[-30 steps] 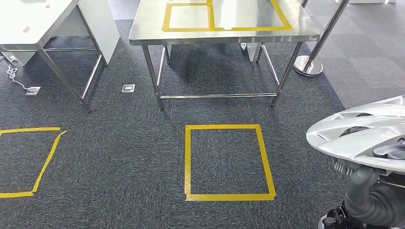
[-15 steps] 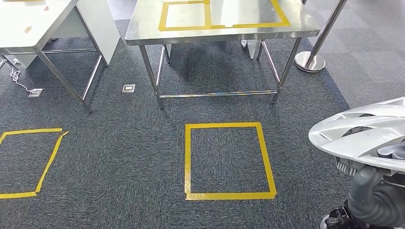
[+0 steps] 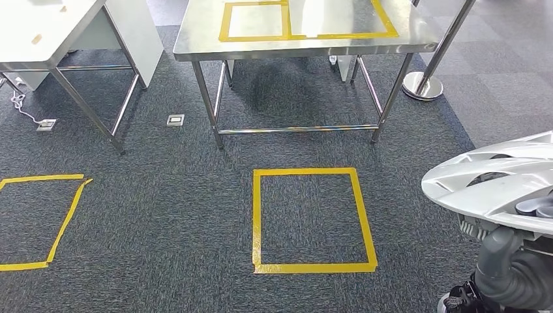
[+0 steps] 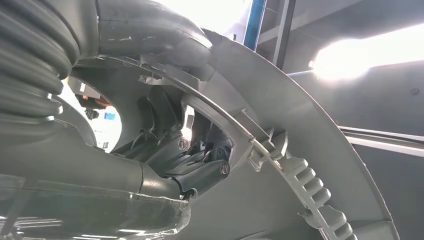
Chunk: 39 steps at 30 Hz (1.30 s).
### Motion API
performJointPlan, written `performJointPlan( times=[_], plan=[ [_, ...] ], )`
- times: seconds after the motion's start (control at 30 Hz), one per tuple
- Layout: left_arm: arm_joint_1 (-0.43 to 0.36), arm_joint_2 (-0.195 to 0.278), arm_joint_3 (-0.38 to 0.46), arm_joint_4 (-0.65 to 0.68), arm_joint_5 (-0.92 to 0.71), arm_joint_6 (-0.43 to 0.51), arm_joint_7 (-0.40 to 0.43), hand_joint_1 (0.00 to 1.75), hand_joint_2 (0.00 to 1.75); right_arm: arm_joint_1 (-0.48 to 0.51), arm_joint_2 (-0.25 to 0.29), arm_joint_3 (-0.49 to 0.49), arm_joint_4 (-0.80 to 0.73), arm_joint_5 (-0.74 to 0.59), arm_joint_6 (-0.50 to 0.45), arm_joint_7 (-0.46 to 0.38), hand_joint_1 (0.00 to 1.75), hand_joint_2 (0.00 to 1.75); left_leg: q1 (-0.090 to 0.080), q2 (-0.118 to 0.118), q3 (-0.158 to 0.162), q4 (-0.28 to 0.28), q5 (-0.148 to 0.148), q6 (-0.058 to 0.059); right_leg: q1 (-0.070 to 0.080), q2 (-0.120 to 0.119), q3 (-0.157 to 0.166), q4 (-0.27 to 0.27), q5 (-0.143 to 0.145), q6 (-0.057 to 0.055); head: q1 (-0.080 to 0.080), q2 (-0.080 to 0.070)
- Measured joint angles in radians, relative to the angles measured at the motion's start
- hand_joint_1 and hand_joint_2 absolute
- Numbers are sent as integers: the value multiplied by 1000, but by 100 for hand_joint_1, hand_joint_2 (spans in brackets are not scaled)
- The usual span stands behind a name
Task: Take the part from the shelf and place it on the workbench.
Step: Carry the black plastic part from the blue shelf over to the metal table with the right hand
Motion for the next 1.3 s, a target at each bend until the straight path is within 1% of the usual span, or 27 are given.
performJointPlan(
  times=[0.1, 0.17, 0.2, 0.23, 0.3, 0.33, 0.37, 0.4, 0.47, 0.5, 0.57, 0.63, 0.7, 0.73, 0.8, 0.83, 0.87, 0.9, 0.93, 0.97, 1.0, 1.03, 1.07, 1.13, 1.2, 1.23, 1.3],
  plan=[
    [0, 0, 0, 0, -8, 0, 0, 0, 175, 0, 0, 0, 0, 2, -1, 0, 175, 175, -3, 0, 1, -2, -1, 7, -4, 0, 3, -9, 4, 8, -1, 0],
    [0, -1, 0, 0, -11, 0, 0, 0, 175, 2, -1, 0, -3, 3, -4, 0, 175, 175, 0, 2, 21, -34, 12, 23, -6, -1, 9, -18, 6, 17, -3, 0],
    [0, -2, 0, 0, -12, 0, 0, 0, 175, 2, -2, 0, -4, 4, -5, 0, 175, 175, 4, 5, 33, -54, 21, 31, -4, -2, 5, -3, -4, 19, -3, 0],
    [-1, -2, 0, 0, -13, 0, 0, 0, 175, 3, -4, 1, -6, 5, -6, 0, 175, 175, 9, 7, 44, -69, 28, 35, -4, -2, -11, 34, -25, 20, -1, 0],
    [0, -5, 0, 0, -14, 0, 0, 0, 175, 4, -9, 1, -6, 6, -6, -1, 175, 175, 13, 10, 50, -75, 28, 34, -6, -3, -75, 161, -84, 29, 3, 0],
    [0, -7, 0, 0, -14, -1, 0, 0, 175, 5, -11, 1, -6, 6, -6, -1, 175, 175, 16, 11, 50, -74, 25, 31, -10, -3, -105, 217, -103, 35, 5, 0],
    [1, -8, 0, 0, -14, -2, 0, 0, 175, 6, -13, 1, -6, 5, -6, -1, 175, 175, 20, 11, 51, -71, 21, 26, -13, -4, -121, 243, -103, 41, 5, 0],
    [2, -10, 0, 0, -14, -2, 0, 0, 175, 6, -13, 1, -6, 5, -6, -1, 175, 175, 26, 9, 52, -67, 17, 18, -18, -4, -115, 227, -83, 48, 5, 0],
    [3, -11, 0, 0, -14, -3, 0, 0, 175, 6, -15, 1, -5, 4, -6, 0, 175, 175, 39, 5, 52, -44, -3, -5, -30, -3, -56, 107, -22, 67, 6, 0],
    [2, -10, 0, 0, -15, -3, 0, 0, 175, 6, -15, 1, -5, 4, -4, -1, 175, 175, 43, 2, 47, -25, -17, -18, -34, 2, -29, 55, -5, 71, 11, 0],
    [2, -9, 0, 0, -16, -2, 0, 0, 175, 6, -17, 1, -3, 2, 0, 0, 175, 175, 43, -1, 35, 0, -38, -34, -36, 11, -11, 25, -11, 54, 16, 0],
    [2, -9, 0, 0, -17, -1, 0, 0, 175, 6, -18, 1, -2, 0, 4, 2, 175, 175, 42, -1, 32, 3, -43, -37, -33, 11, -14, 36, -19, 25, 8, 0],
    [2, -9, 0, 0, -18, 0, 0, 0, 175, 5, -17, 1, -2, 0, 5, 2, 175, 175, 44, 15, 20, 29, -55, -38, -31, 7, -11, 38, -24, 12, -2, 0],
    [1, -10, 0, 0, -19, 0, 0, 0, 175, 4, -17, 1, -2, 1, 6, 2, 175, 175, 43, 27, -2, 69, -72, -38, -30, 4, -8, 38, -26, 7, -5, 0],
    [-5, -10, 0, -1, -21, 0, -1, 0, 175, 1, -16, 1, -1, 2, 9, 2, 175, 175, 40, 44, -85, 206, -120, -37, -24, -3, -4, 37, -31, -1, -11, 0],
    [-8, -11, 0, -1, -22, 0, -1, 0, 175, 0, -16, 1, -1, 2, 10, 2, 175, 175, 38, 45, -128, 270, -136, -34, -20, -7, -2, 37, -34, -5, -12, 0],
    [-12, -11, 1, -2, -22, 0, -2, 0, 175, 0, -16, 1, 0, 2, 11, 2, 175, 175, 35, 46, -159, 307, -134, -29, -15, -10, 2, 37, -39, -8, -13, 0],
    [-14, -12, 1, -2, -23, 0, -1, 0, 175, -1, -16, 1, 0, 2, 12, 2, 175, 175, 30, 45, -169, 306, -112, -20, -10, -12, 9, 37, -44, -10, -14, 0],
    [-15, -12, 0, -3, -23, 0, 0, 0, 175, -3, -16, 1, 1, 2, 12, 2, 175, 175, 23, 45, -159, 265, -72, -6, -4, -12, 17, 36, -49, -12, -15, 0],
    [-14, -12, 0, -3, -24, 0, 2, 0, 175, -5, -16, 1, 1, 2, 13, 2, 175, 175, 13, 45, -135, 198, -25, 13, -1, -12, 25, 34, -55, -14, -15, 0],
    [-12, -11, 0, -3, -25, 0, 3, 0, 175, -7, -16, 1, 1, 2, 13, 1, 175, 175, 3, 46, -109, 136, 6, 33, 2, -12, 34, 30, -61, -14, -12, 0],
    [-10, -10, 0, -3, -26, 1, 4, 0, 175, -10, -16, 1, 1, 2, 13, 1, 175, 175, -7, 48, -85, 83, 24, 51, 2, -12, 40, 25, -65, -12, -9, 0],
    [-8, -10, 0, -3, -26, 2, 5, 0, 175, -12, -16, 1, 2, 2, 14, 1, 175, 175, -14, 49, -71, 51, 26, 64, -1, -12, 45, 19, -67, -8, -9, 0],
    [-7, -8, 0, -3, -27, 3, 6, 0, 175, -13, -16, 1, 4, 2, 14, 1, 175, 175, -19, 47, -50, 20, 15, 70, -4, -14, 57, 16, -58, 6, -13, 0],
    [-4, -8, 1, -3, -27, 3, 6, 0, 175, -13, -16, 2, 5, 2, 14, 1, 175, 175, -13, 42, -21, -4, 17, 60, -4, -16, 59, 38, -60, 14, -14, 0],
    [-4, -9, 1, -3, -27, 4, 6, 0, 175, -15, -16, 2, 5, 2, 14, 1, 175, 175, -9, 40, -6, -11, 18, 56, -3, -15, 43, 70, -70, 16, -11, 0],
    [-3, -14, 1, -3, -28, 4, 6, 0, 175, -17, -18, 3, 6, 4, 14, 0, 175, 175, -6, 38, 6, -15, 13, 51, -3, -14, -29, 181, -109, 23, -4, 0]
  ],
)
